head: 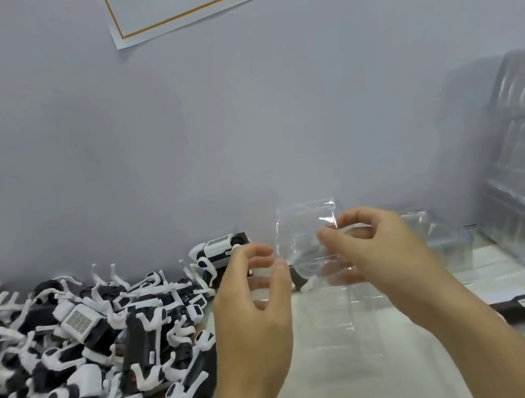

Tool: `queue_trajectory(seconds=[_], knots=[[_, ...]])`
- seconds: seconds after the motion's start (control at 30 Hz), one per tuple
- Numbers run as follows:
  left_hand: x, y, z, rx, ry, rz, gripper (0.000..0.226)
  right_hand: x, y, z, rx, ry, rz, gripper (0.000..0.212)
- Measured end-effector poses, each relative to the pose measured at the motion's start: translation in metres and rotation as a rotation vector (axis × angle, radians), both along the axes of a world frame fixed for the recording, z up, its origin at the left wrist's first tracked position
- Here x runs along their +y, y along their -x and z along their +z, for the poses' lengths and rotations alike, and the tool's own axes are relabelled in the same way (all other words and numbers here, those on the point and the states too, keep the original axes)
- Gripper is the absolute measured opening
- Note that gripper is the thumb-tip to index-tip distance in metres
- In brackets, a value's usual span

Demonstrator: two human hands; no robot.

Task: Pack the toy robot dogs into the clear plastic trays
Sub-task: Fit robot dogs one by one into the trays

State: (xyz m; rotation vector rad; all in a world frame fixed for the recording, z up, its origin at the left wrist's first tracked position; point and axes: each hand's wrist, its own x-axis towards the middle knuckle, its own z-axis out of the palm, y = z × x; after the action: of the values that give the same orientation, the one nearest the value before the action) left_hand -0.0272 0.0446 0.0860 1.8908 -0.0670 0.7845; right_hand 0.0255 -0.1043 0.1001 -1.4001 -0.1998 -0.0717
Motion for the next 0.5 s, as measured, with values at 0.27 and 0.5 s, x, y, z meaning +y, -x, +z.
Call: queue_trajectory(seconds=[0.27, 0.5], knots=[[0.032, -0.013, -0.008, 0.164, 0.255, 0.101, 0.011, 0.02, 0.016, -0.002, -0.2, 0.677, 0.224, 0.011], [0.054, -0.008, -0.012, 0.555, 0.313, -0.137, 0.031, 0.025, 0.026, -0.001, -0.207, 1.044, 0.449, 0.017]])
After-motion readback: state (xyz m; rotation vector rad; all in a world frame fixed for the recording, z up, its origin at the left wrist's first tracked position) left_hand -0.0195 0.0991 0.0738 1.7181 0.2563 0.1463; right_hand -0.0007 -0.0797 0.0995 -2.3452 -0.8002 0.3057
